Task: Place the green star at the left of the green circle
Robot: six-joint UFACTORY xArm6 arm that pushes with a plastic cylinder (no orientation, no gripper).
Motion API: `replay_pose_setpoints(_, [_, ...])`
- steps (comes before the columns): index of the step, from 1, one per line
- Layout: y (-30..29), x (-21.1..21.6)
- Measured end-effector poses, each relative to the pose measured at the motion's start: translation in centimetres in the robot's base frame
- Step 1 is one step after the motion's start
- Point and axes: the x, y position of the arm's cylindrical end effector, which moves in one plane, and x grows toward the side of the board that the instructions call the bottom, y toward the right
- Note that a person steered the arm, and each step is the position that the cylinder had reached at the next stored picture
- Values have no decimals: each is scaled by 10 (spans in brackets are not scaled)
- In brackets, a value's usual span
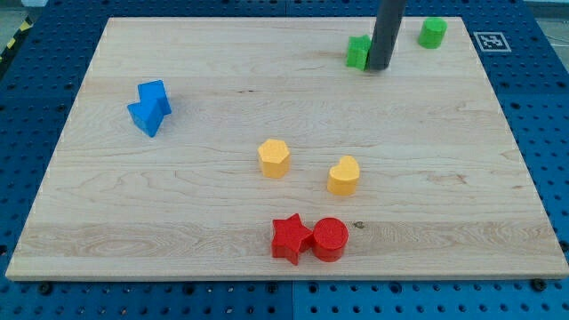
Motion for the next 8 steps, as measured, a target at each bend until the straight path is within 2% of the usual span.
replay_pose_setpoints(1, [7, -13])
replay_pose_setpoints(3, [-15, 37])
replay_pose_setpoints(4, [-55, 38])
replay_pose_setpoints(5, [-54, 1])
replay_pose_setpoints(6, [-16, -25])
replay_pose_setpoints(7, [10, -28])
replay_pose_setpoints(8, [11, -28])
